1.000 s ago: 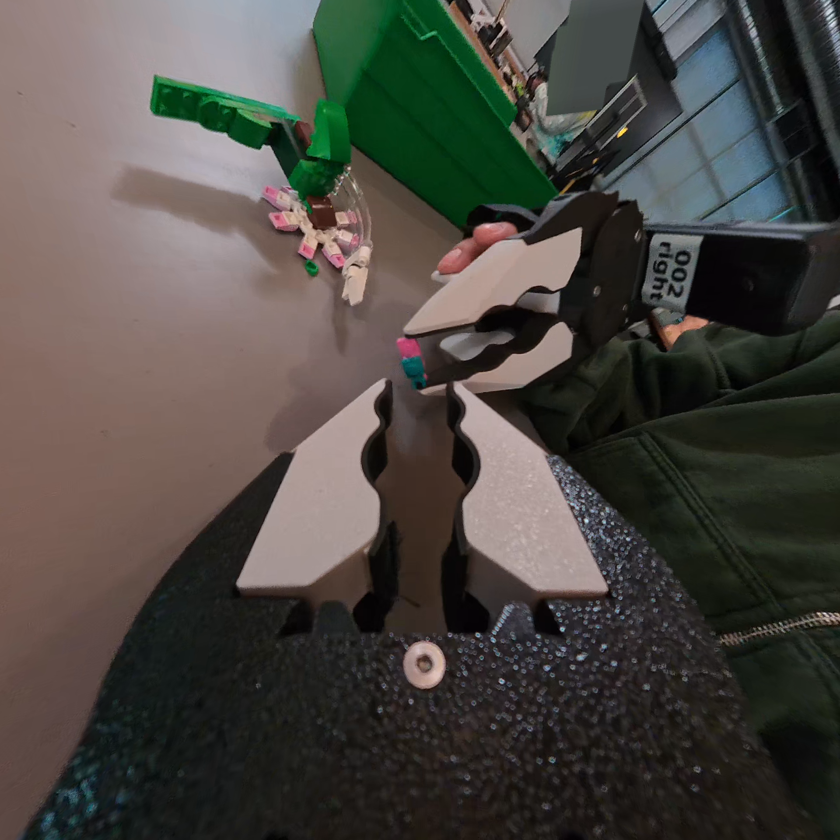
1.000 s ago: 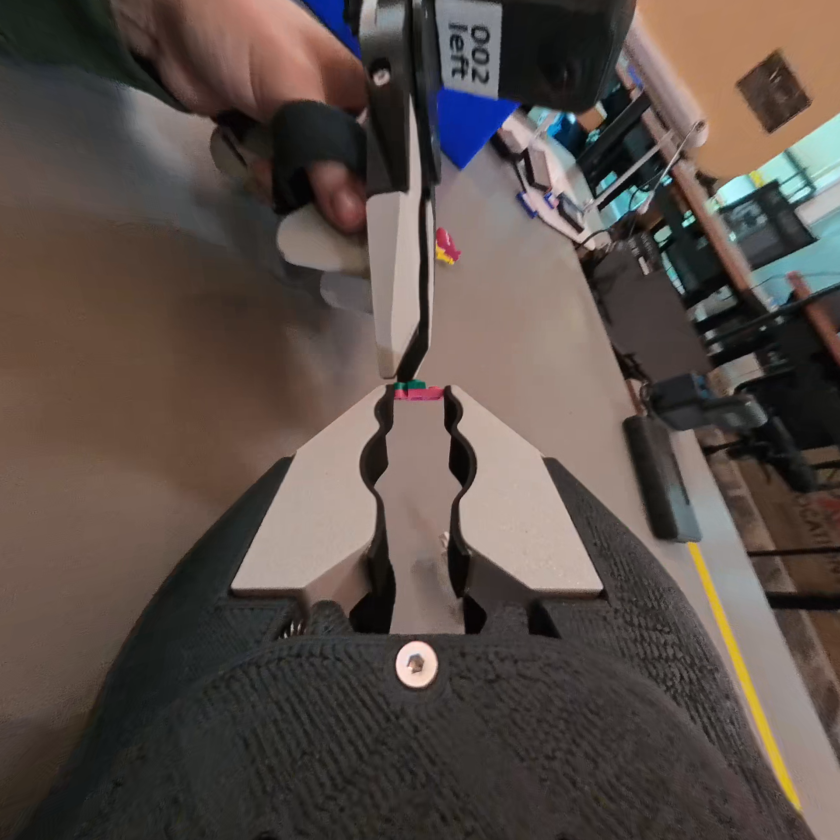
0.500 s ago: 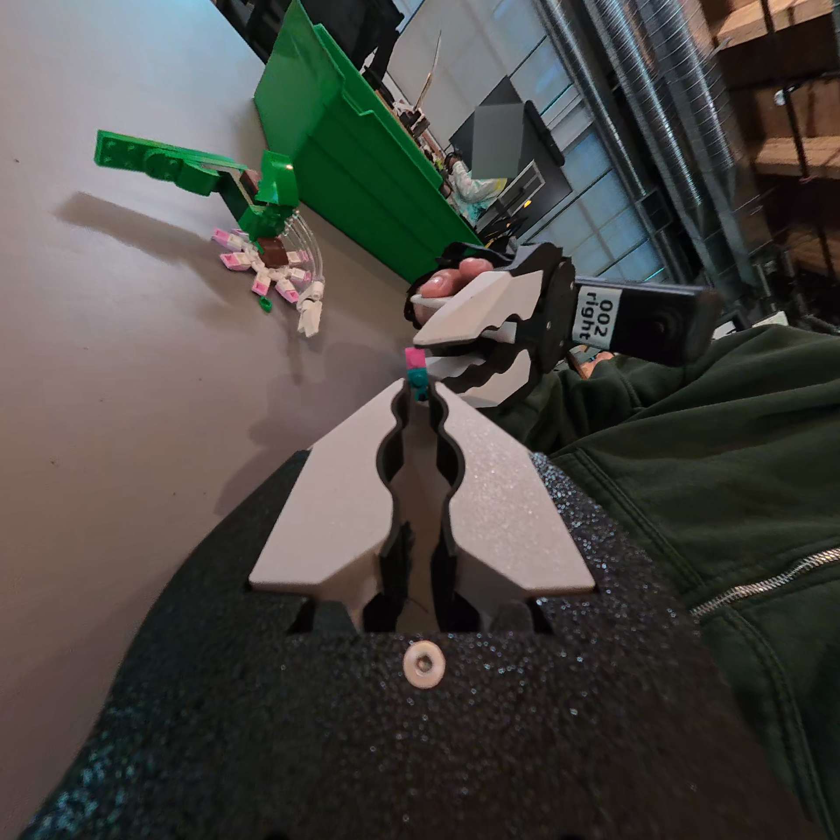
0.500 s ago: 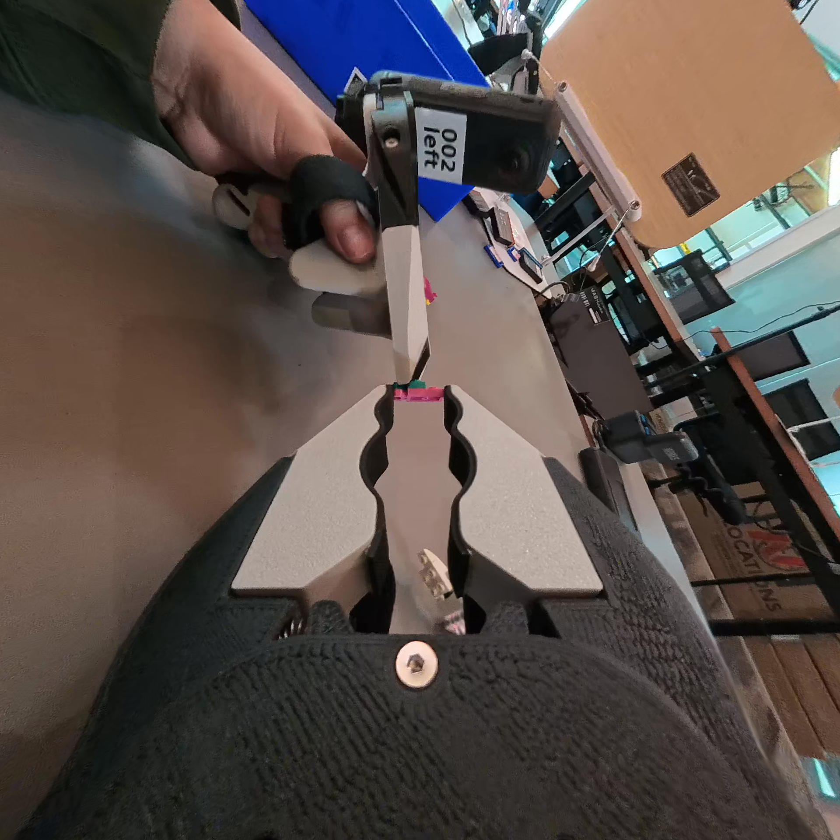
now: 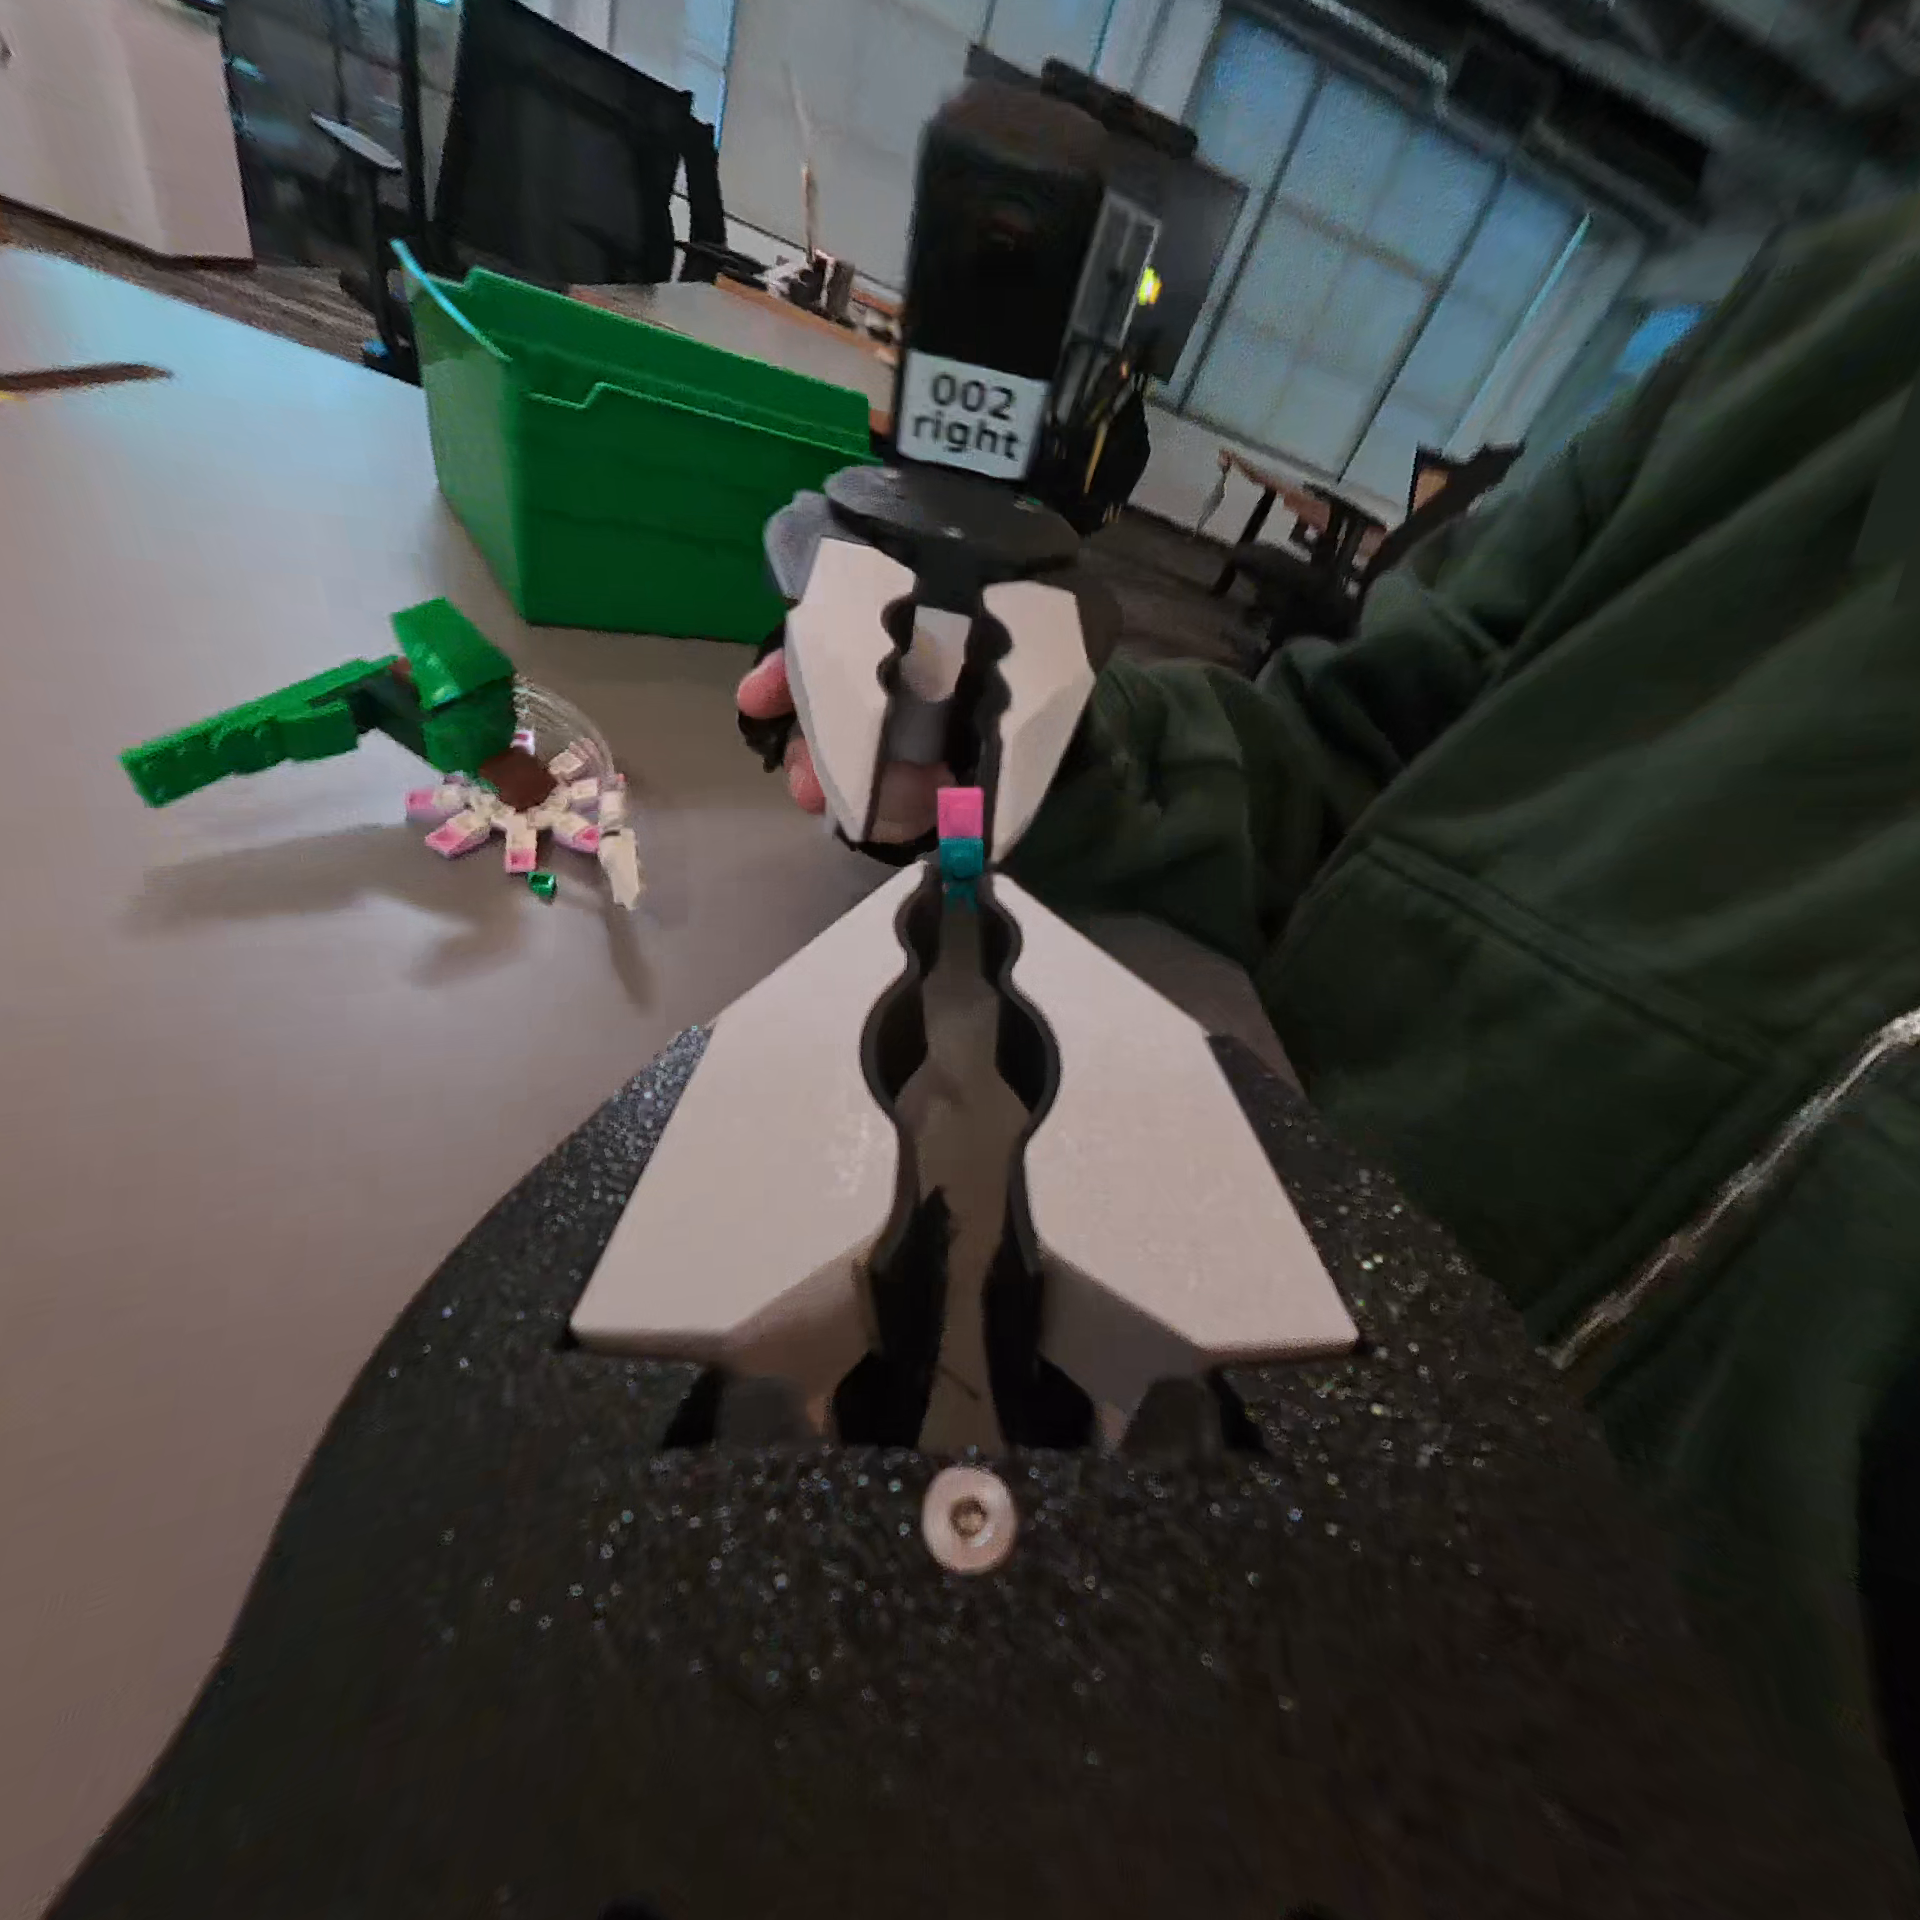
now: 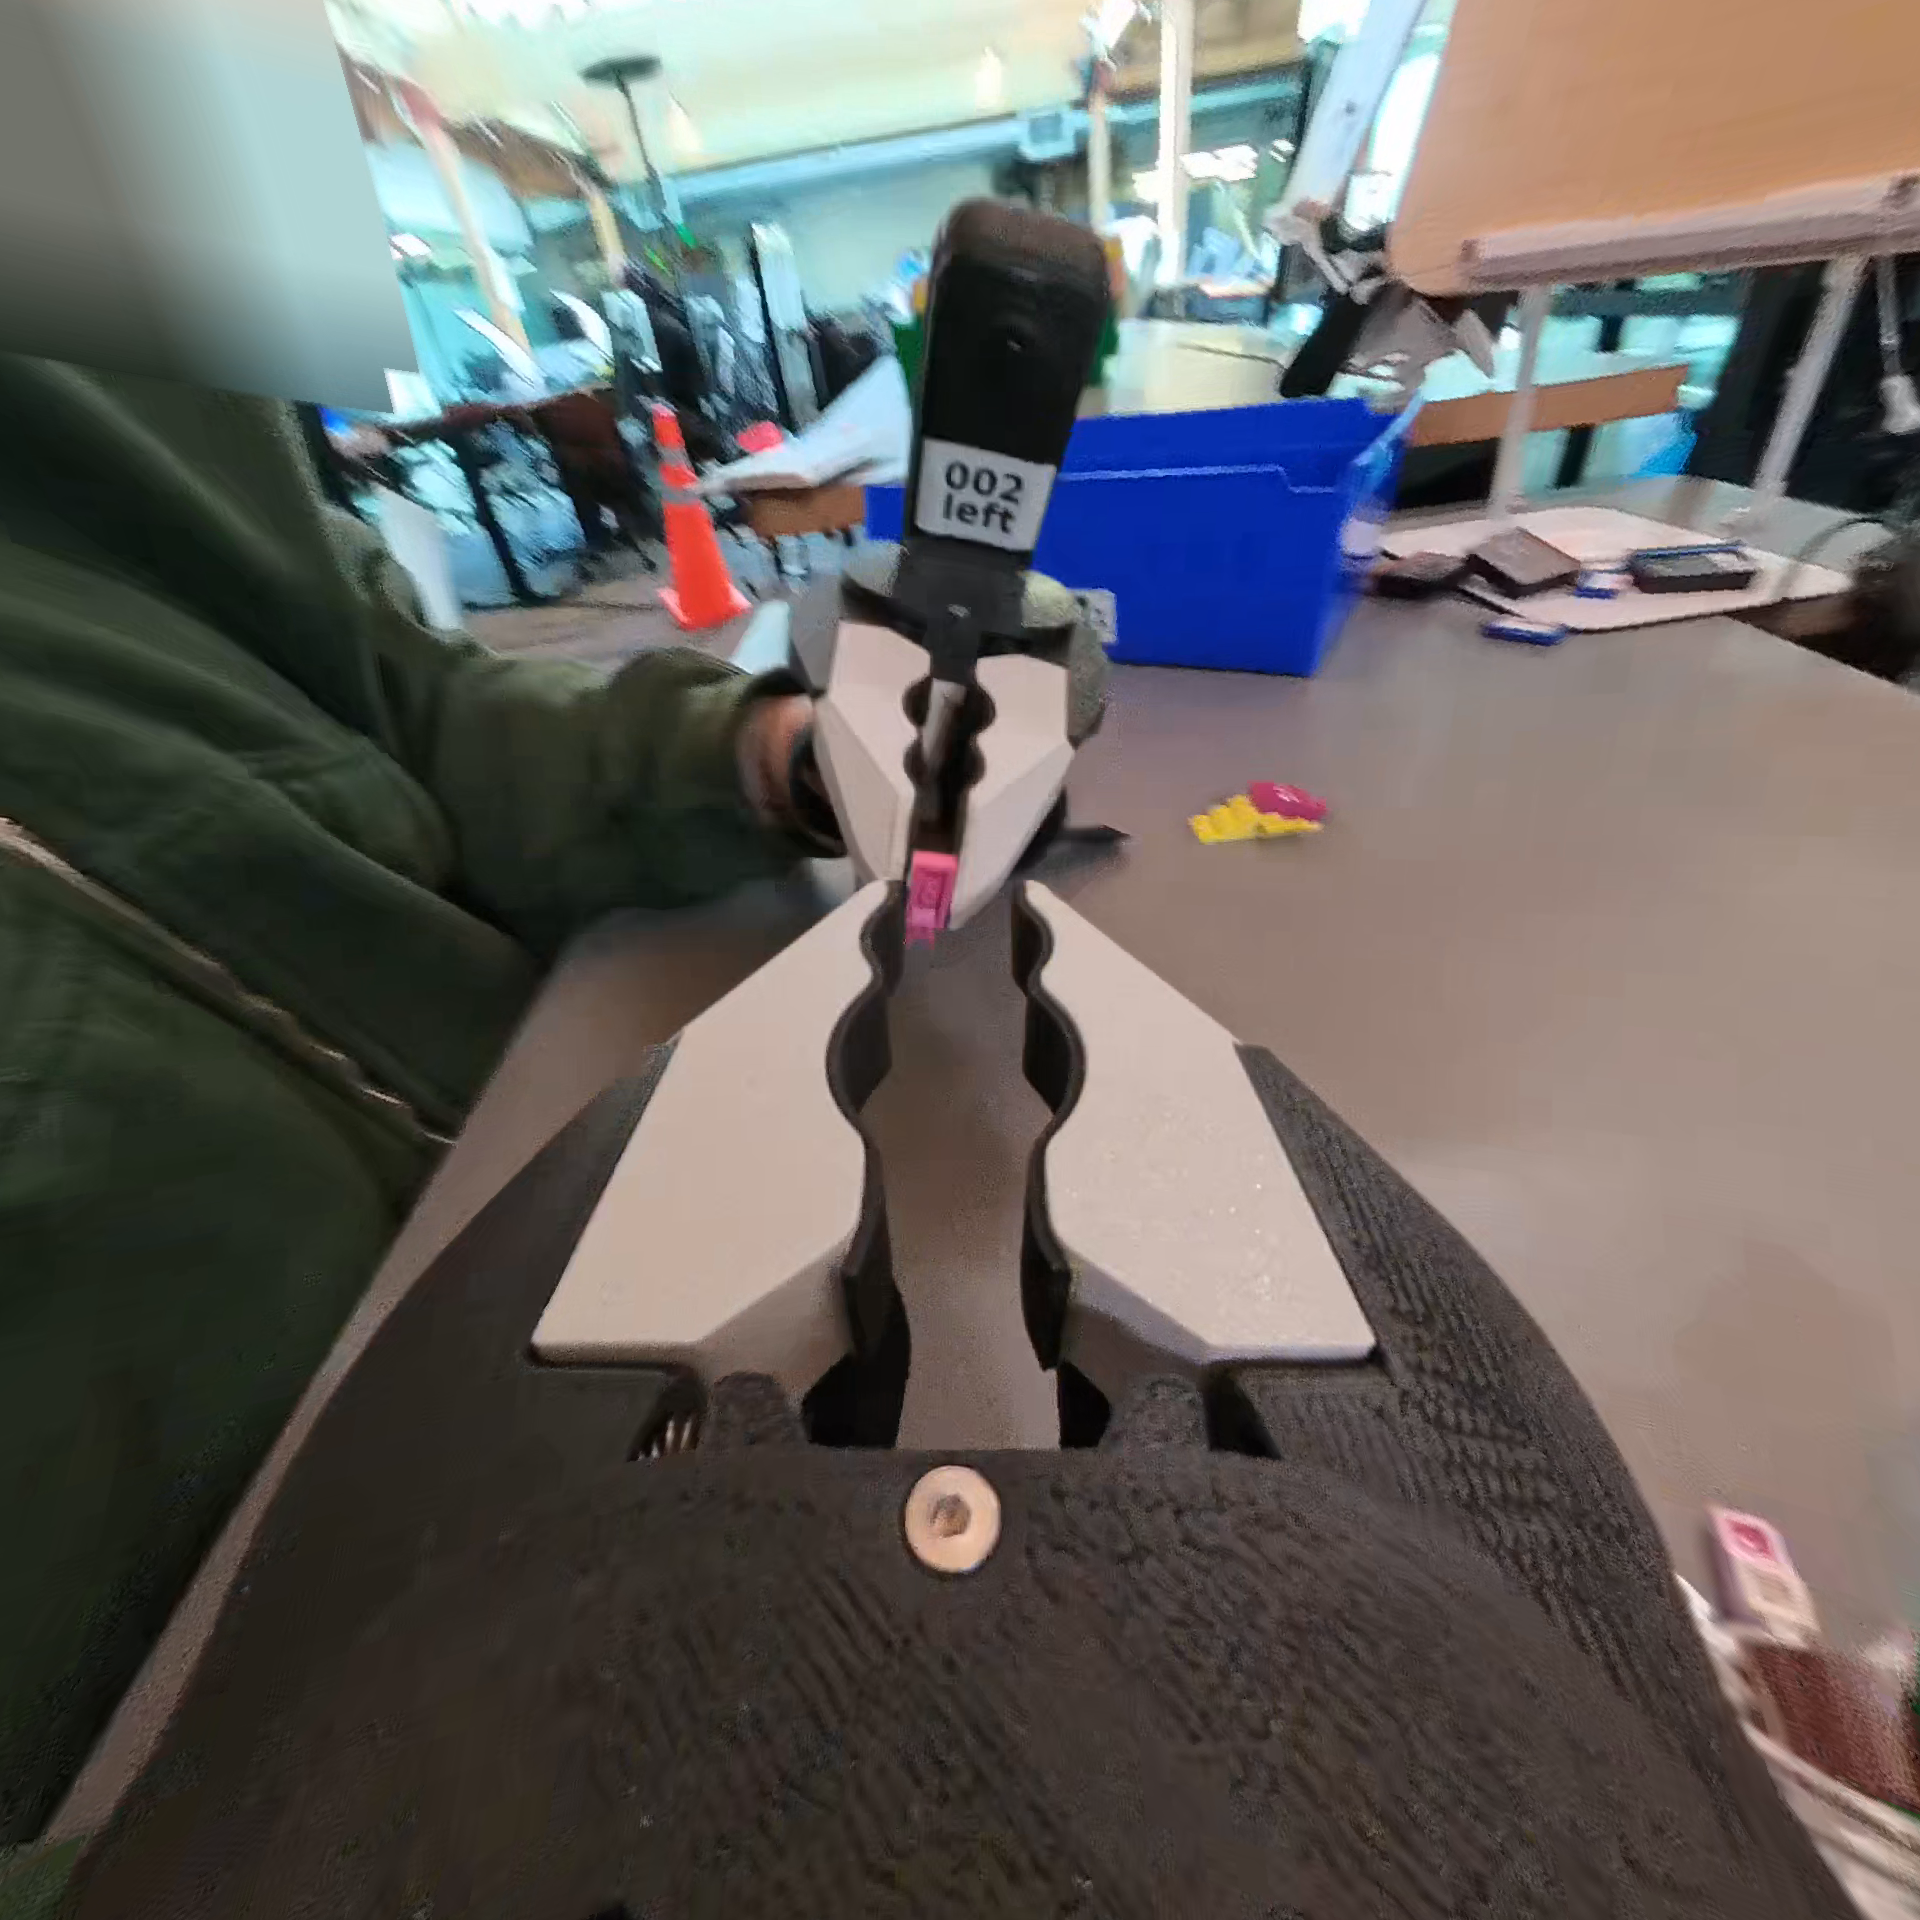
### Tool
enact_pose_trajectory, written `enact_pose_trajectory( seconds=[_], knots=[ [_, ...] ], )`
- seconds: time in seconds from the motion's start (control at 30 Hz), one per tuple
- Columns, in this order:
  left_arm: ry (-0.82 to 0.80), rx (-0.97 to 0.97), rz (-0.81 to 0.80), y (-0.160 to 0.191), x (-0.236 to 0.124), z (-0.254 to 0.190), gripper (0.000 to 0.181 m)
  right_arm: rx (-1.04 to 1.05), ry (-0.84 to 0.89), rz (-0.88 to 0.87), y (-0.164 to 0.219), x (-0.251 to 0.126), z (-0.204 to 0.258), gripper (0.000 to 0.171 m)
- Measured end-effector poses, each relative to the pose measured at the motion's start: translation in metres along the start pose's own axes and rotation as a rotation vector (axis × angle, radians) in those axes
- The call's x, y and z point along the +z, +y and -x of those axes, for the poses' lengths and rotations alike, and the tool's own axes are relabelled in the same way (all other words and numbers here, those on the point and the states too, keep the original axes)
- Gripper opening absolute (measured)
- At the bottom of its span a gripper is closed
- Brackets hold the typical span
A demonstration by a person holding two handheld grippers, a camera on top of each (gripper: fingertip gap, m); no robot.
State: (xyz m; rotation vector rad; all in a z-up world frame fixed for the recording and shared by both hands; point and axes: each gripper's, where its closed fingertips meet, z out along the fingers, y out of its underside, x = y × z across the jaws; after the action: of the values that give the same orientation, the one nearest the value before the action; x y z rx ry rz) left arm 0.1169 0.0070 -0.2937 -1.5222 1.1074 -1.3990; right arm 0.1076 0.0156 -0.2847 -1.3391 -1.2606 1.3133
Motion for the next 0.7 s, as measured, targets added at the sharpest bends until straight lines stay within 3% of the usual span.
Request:
enact_pose_trajectory(
  seconds=[0.17, 0.7],
  knots=[
    [0.01, 0.049, 0.034, 0.0075, 0.0059, -0.0045, 0.004, 0.037, -0.1, -0.036, -0.0005, -0.0009, 0.012, 0.011],
    [0.03, 0.018, 0.015, 0.0079, 0.0079, -0.0041, 0.01, -0.012, -0.078, 0.003, 0.0074, -0.0031, 0.0093, 0.006]
  ],
)
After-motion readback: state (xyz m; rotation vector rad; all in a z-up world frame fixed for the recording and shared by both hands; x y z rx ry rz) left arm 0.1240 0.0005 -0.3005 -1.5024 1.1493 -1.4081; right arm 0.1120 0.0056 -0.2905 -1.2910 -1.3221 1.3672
